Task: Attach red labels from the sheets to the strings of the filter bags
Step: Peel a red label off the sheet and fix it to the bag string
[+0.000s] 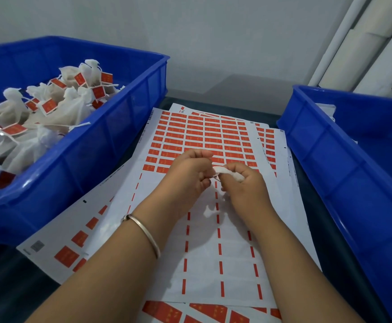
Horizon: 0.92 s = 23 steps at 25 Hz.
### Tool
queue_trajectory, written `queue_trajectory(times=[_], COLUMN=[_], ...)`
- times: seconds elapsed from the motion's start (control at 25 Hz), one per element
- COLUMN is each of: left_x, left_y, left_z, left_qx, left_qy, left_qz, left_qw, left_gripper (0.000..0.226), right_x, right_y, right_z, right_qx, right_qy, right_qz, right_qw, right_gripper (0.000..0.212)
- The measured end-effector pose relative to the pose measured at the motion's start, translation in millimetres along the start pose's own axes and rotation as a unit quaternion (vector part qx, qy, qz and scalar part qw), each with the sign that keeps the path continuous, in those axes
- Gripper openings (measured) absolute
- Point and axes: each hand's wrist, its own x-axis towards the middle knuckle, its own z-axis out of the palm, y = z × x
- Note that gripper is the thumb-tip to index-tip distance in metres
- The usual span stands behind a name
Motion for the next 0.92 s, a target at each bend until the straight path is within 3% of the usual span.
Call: queue_trajectory(times=[0.12,0.24,0.32,0.48,0.64,0.8,0.92], left_x=[1,1,0,-1,1,5,3], left_y=[-1,-8,-9,-9,-10,-11,-10], left_z=[-2,-2,0,-2,-2,-6,-4], left_qx=[0.026,0.145,0.226,0.277,0.358,0.337,0.332], left_qy=[-0.002,0.01,0.017,-0.037,-0.028,0.019,0.044], left_qz=[0.018,0.102,0.171,0.222,0.283,0.29,0.267], left_qw=[0.999,0.984,0.959,0.934,0.89,0.896,0.904], left_gripper=[0.025,0.018,0.026,0.042,0.014,0.018,0.007], right_x=[1,0,3,6,6,5,6], right_y=[0,-2,-2,-1,-1,-3,-2], right_z=[-7,-14,-16,-17,-18,-17,-15], right_qx=[0.104,0.312,0.361,0.377,0.369,0.361,0.343], right_qy=[-0.053,-0.136,-0.139,-0.093,-0.081,-0.087,-0.09], right_qz=[0.067,0.102,0.117,0.137,0.138,0.141,0.143], right_qw=[0.991,0.935,0.915,0.911,0.915,0.918,0.924], right_gripper=[0.031,0.044,0.04,0.026,0.018,0.019,0.018])
